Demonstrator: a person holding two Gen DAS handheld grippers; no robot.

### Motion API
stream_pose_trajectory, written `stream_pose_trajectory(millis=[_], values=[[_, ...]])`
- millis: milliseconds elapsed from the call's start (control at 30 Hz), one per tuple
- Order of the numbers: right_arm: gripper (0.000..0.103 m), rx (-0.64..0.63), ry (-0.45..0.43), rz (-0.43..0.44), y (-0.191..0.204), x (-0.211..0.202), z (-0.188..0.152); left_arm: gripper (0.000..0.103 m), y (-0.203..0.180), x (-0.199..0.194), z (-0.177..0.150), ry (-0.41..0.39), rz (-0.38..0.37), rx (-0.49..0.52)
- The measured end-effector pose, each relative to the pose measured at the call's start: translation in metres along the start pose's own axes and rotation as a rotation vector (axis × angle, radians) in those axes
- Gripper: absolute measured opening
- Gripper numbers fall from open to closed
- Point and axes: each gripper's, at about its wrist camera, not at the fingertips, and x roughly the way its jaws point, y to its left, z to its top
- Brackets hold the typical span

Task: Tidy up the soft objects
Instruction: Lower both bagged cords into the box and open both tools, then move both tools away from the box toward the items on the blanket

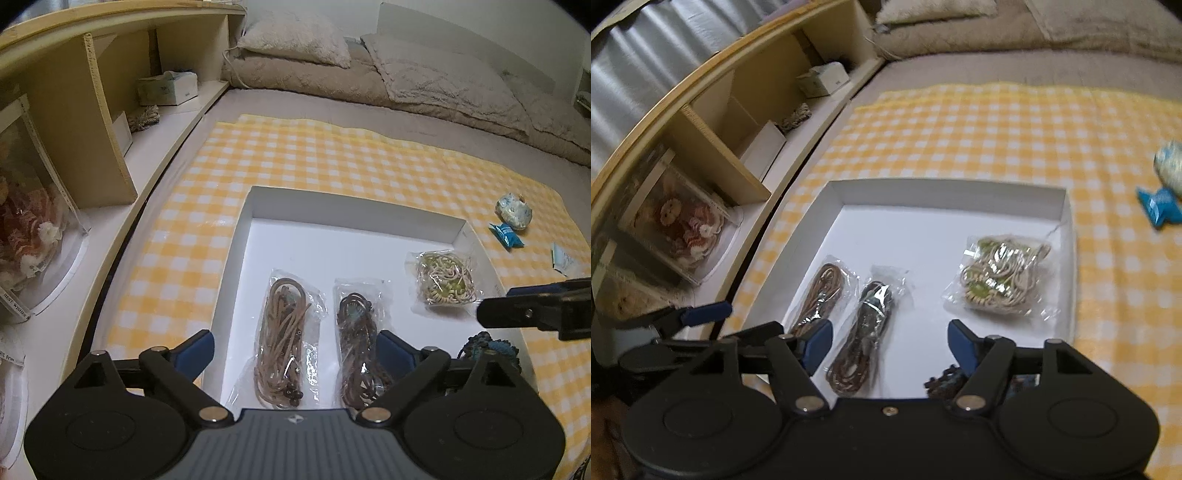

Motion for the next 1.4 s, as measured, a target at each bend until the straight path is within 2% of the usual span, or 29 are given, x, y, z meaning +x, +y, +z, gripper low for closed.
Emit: stream_pose_trajectory(millis=[233, 333, 467, 533, 933, 1100, 1400], values=[[0.082, -0.098, -0.040, -0.048, 0.000, -0.019, -0.008, 0.102, 0.000, -0.007, -0.003, -0.009, -0.006, -0.008], [0.088, -0.125, -0.055, -0.072, -0.001, -0.024, -0.013, 0.103, -0.002, -0.011, -0.005, -0.011, -0.017, -0.006], [0.090, -0.142, -0.069, -0.102, -0.005, -0.031, -0.021, 0.103, -0.007, -0.016, -0.008, -0.012, -0.022, 0.005], [0.102, -0.148, -0.082, -0.118, -0.007, -0.034, -0.023, 0.103, -0.009, -0.019, -0.009, -0.015, -0.022, 0.007], [0.103, -0.209, -0.134, -0.177, -0.004, -0.050, -0.034, 0.103, -0.017, -0.036, -0.011, -0.045, -0.017, 0.003], [0.103, -0.173, -0.140, -0.189, -0.012, -0.053, -0.032, 0.103, -0.019, -0.037, -0.005, -0.069, -0.025, -0.017], [0.103, -0.155, -0.175, -0.223, -0.035, -0.071, -0.030, 0.103, -0.054, -0.030, 0.018, -0.107, -0.037, 0.018]])
